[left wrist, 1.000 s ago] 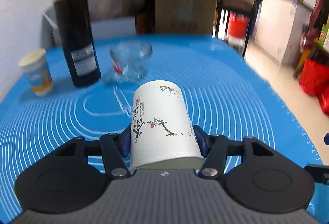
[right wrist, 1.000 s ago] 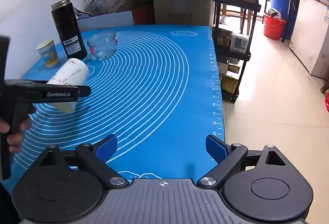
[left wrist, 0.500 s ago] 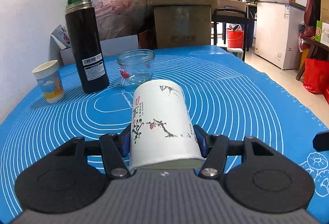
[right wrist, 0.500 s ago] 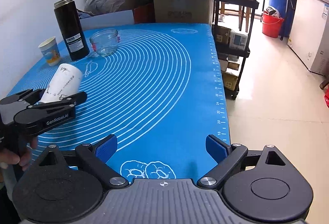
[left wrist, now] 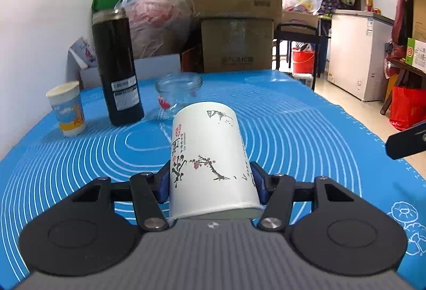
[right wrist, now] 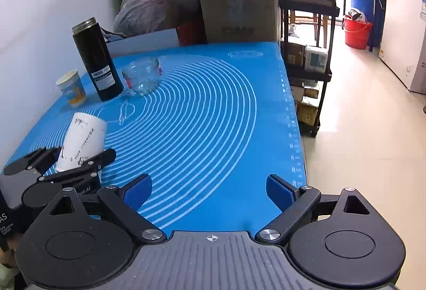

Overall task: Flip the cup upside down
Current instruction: 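Rotate the held cup with the left gripper until its base faces up, then lower the cup rim-down onto the mat and open the left gripper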

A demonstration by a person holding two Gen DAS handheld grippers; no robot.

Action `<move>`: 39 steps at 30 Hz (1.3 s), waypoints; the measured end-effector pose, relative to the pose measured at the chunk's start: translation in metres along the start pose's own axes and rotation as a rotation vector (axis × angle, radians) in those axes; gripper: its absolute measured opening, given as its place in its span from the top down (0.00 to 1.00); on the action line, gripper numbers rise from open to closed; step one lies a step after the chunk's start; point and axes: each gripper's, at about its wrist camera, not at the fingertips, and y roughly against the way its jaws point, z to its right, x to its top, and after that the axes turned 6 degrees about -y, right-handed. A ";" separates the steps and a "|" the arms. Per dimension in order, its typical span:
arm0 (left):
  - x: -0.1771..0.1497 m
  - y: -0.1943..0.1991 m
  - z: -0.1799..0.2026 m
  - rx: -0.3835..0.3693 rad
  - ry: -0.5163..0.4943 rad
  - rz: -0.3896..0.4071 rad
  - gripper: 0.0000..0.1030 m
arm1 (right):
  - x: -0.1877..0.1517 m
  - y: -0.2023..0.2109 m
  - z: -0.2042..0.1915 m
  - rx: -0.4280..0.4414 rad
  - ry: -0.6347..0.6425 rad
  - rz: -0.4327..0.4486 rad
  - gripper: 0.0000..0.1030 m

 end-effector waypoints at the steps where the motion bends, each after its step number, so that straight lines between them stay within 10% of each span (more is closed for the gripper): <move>1: 0.000 -0.004 -0.002 -0.009 0.009 -0.024 0.43 | 0.001 -0.001 -0.001 -0.002 0.002 0.001 0.09; 14: 0.002 -0.012 0.007 0.053 -0.109 -0.066 0.40 | -0.010 -0.014 0.001 -0.018 -0.002 -0.040 0.09; 29: -0.012 0.000 -0.013 0.032 -0.011 -0.160 0.37 | -0.014 -0.004 -0.003 -0.016 0.016 -0.034 0.09; 39: -0.016 0.014 -0.014 0.049 -0.017 -0.194 0.16 | -0.025 0.004 -0.009 -0.005 0.020 -0.041 0.08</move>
